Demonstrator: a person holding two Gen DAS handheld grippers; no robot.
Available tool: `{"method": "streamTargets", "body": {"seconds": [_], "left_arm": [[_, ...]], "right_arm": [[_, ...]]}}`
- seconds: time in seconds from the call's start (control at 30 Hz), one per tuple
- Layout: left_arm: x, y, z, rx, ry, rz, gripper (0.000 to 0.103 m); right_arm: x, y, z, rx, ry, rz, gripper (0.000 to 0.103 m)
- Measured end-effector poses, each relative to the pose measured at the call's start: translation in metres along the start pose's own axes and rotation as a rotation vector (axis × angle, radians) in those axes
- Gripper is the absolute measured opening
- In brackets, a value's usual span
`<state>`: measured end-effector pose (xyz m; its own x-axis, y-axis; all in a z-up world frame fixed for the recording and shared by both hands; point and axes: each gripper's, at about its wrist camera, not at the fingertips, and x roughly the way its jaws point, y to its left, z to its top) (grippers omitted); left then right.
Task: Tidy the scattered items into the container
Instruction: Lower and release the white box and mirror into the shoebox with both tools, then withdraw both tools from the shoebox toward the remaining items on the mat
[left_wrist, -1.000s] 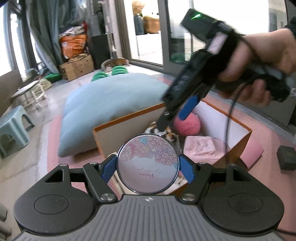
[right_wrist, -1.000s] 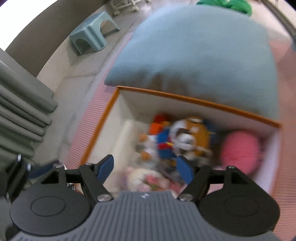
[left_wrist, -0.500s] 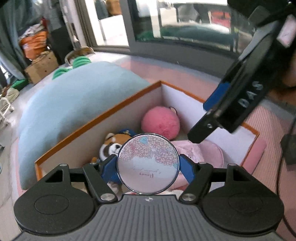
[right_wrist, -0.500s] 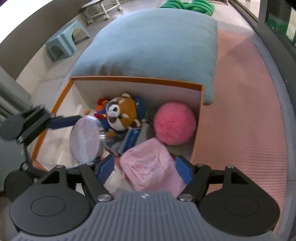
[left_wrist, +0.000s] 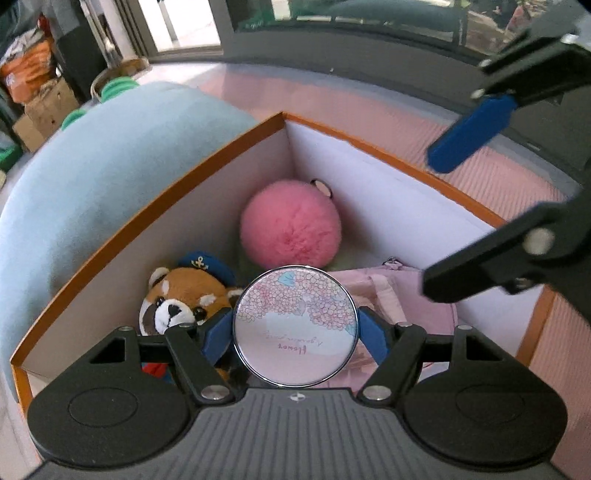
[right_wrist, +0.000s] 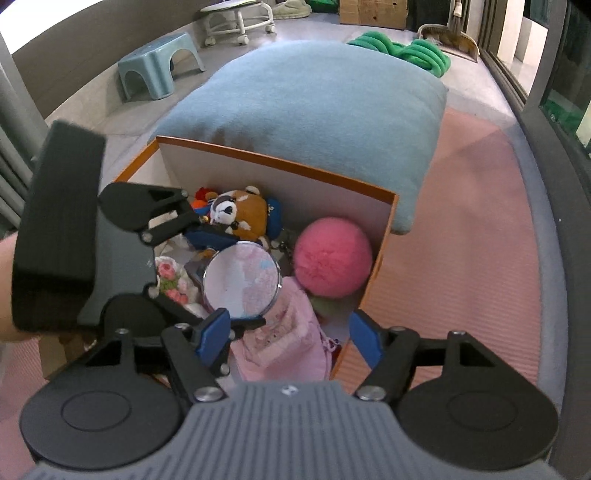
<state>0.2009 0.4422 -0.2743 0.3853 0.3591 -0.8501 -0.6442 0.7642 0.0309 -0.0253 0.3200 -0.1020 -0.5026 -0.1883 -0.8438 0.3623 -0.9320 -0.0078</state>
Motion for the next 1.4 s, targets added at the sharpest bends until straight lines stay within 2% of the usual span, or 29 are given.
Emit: {"method": "streamTargets", "body": {"seconds": [0.07, 0.23, 0.37, 0.57, 0.97, 1.17, 1.3, 1.4], "left_arm": [[0.001, 0.000, 0.000, -0.007, 0.009, 0.014, 0.088], [-0.015, 0.013, -0.003, -0.109, -0.046, 0.004, 0.093], [-0.037, 0.014, -0.004, -0.116, -0.091, 0.041, 0.093], [-0.083, 0.011, -0.017, -0.157, -0.171, 0.063, 0.093], [-0.184, 0.006, -0.073, -0.278, -0.307, 0.094, 0.093], [-0.200, -0.023, -0.111, -0.303, -0.286, 0.070, 0.093], [-0.195, -0.043, -0.139, -0.321, -0.245, 0.037, 0.093], [-0.189, -0.053, -0.163, -0.327, -0.218, 0.051, 0.093]], "right_arm": [[-0.002, -0.003, -0.002, 0.008, -0.002, -0.001, 0.074], [-0.011, -0.007, -0.011, 0.038, -0.012, 0.002, 0.074], [-0.019, -0.007, -0.020, 0.054, -0.017, -0.001, 0.074], [-0.038, -0.003, -0.035, 0.072, -0.035, -0.001, 0.074], [-0.095, 0.019, -0.083, 0.083, -0.088, -0.011, 0.074], [-0.114, 0.026, -0.126, 0.112, -0.070, -0.025, 0.074], [-0.122, 0.033, -0.158, 0.118, -0.049, -0.044, 0.074], [-0.128, 0.037, -0.177, 0.119, -0.045, -0.061, 0.075]]}}
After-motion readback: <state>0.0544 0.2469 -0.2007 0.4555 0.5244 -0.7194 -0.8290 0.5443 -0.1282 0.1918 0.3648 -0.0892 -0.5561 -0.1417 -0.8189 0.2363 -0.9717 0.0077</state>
